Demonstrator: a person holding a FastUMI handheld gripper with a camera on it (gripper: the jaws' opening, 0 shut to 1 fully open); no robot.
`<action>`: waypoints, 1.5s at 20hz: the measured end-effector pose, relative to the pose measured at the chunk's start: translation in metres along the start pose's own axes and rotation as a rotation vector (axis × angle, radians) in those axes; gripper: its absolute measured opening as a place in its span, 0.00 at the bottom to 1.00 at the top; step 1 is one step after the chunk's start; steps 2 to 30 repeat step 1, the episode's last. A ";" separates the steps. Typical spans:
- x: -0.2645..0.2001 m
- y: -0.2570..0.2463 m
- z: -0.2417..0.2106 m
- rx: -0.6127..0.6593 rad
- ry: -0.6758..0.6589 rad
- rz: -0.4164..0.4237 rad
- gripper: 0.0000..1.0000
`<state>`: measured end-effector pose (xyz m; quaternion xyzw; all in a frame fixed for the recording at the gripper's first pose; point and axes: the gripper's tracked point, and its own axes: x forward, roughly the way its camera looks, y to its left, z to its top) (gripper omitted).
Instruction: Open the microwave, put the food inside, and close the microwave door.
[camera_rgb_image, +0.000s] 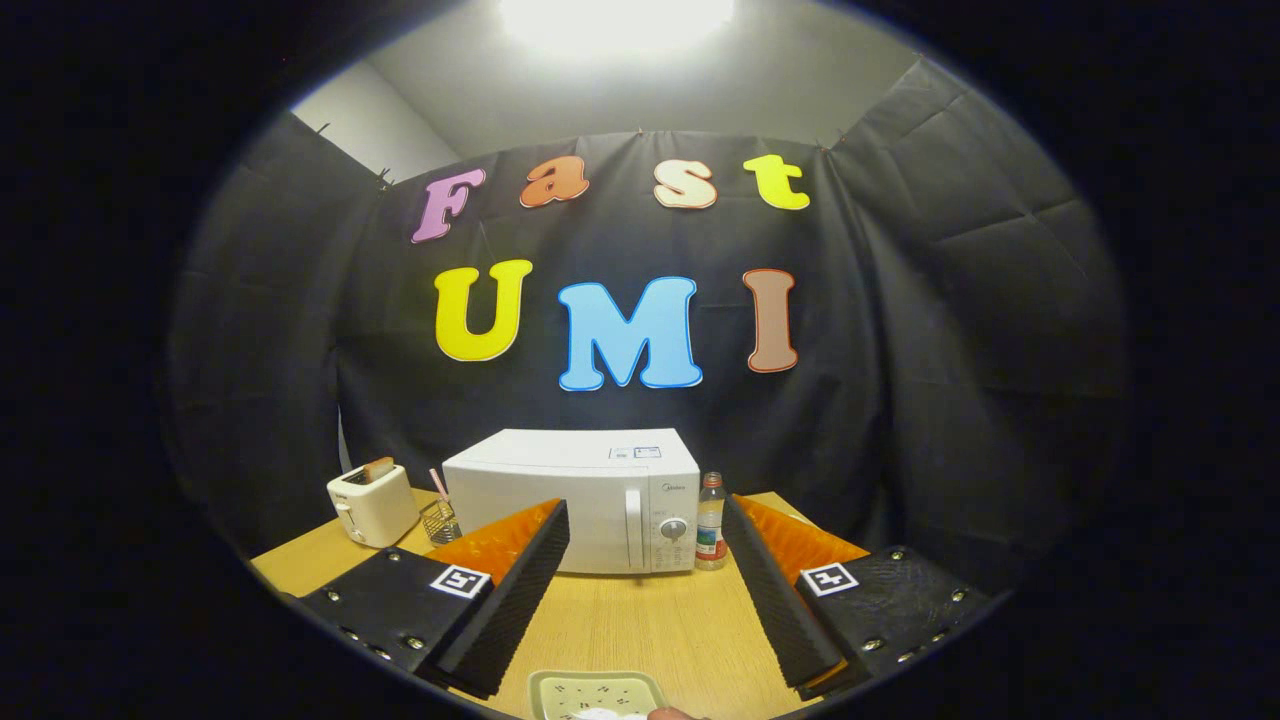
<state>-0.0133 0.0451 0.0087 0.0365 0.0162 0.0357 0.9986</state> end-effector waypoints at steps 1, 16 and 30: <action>0.000 -0.002 0.002 0.002 -0.005 0.002 0.97; 0.000 -0.002 0.002 0.002 -0.005 0.002 0.97; 0.000 -0.002 0.002 0.002 -0.005 0.002 0.97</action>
